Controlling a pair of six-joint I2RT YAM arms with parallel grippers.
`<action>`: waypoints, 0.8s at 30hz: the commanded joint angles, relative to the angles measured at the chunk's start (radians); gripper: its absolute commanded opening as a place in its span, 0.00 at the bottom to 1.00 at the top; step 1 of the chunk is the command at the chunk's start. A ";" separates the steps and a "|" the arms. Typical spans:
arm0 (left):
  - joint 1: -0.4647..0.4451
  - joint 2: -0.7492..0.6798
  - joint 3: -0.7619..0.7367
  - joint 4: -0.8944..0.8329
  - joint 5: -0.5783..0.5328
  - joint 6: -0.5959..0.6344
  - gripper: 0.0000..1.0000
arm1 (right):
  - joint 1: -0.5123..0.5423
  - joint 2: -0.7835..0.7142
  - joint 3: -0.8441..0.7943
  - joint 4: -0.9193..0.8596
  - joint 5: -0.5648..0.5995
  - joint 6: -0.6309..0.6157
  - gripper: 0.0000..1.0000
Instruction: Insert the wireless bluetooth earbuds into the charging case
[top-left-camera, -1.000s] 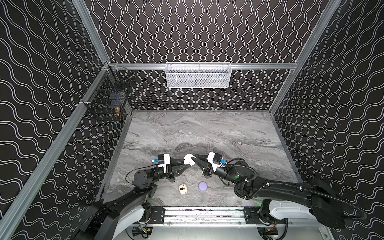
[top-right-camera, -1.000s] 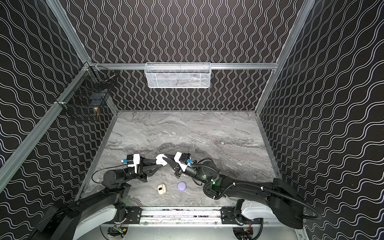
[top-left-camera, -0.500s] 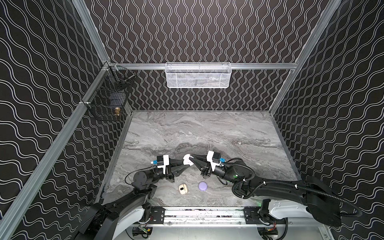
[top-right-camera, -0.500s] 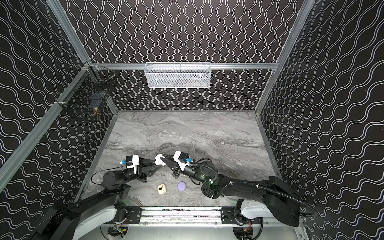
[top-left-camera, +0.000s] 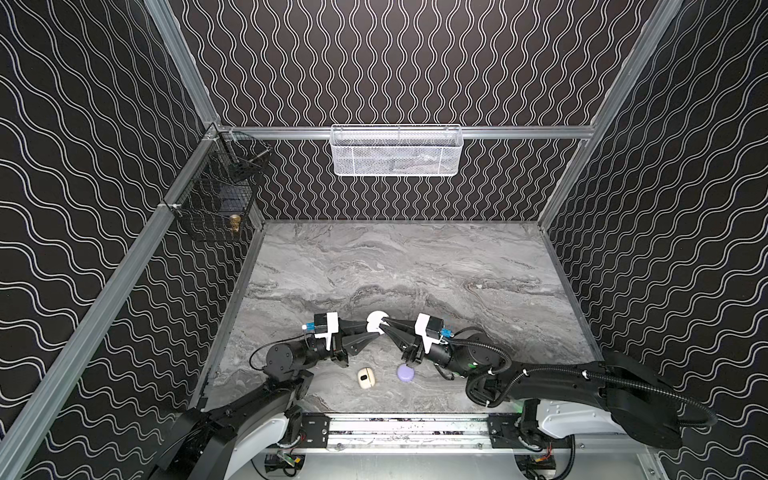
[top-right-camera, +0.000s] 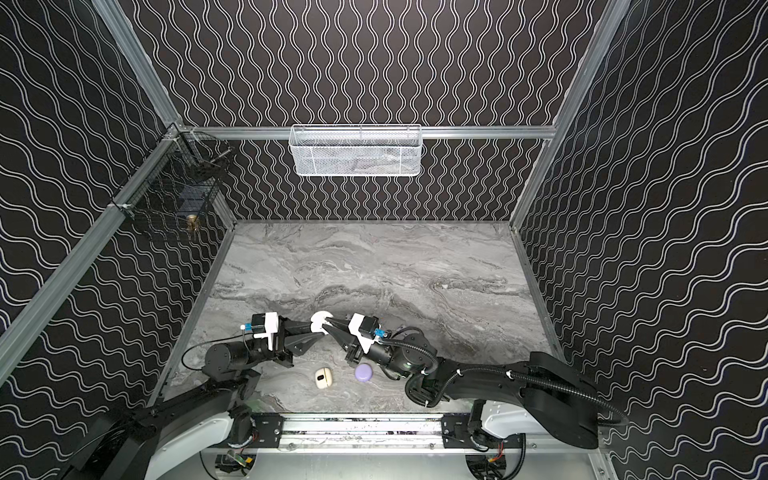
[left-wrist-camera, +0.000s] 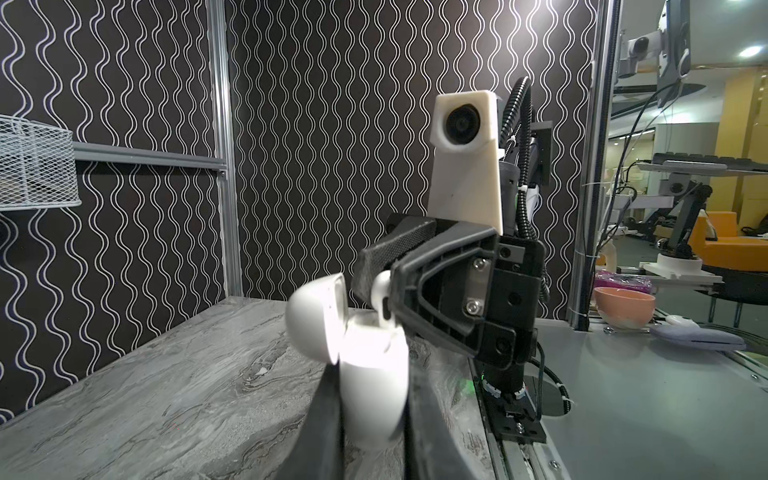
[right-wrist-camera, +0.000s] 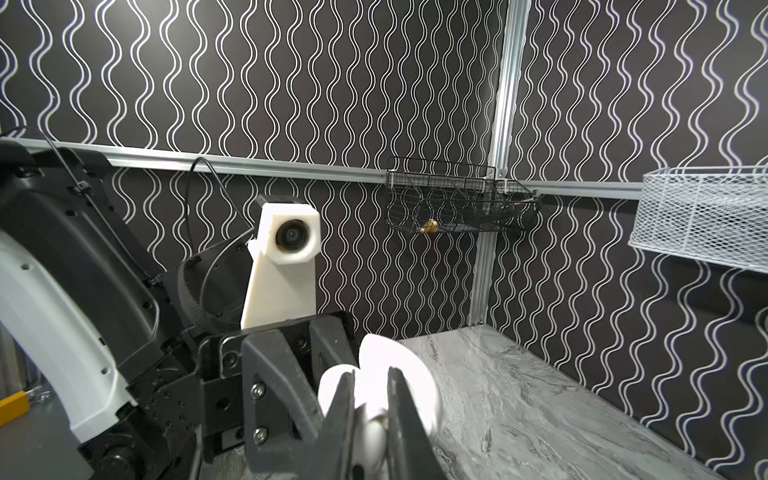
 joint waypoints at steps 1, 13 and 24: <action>0.002 -0.010 -0.001 0.052 -0.065 0.018 0.00 | 0.010 0.013 -0.001 0.000 -0.009 -0.007 0.00; 0.002 -0.018 -0.002 0.052 -0.064 0.020 0.00 | 0.010 -0.020 -0.031 0.010 0.022 0.000 0.42; 0.001 -0.009 -0.003 0.052 -0.068 0.025 0.00 | 0.017 -0.147 -0.068 -0.048 -0.002 0.041 0.60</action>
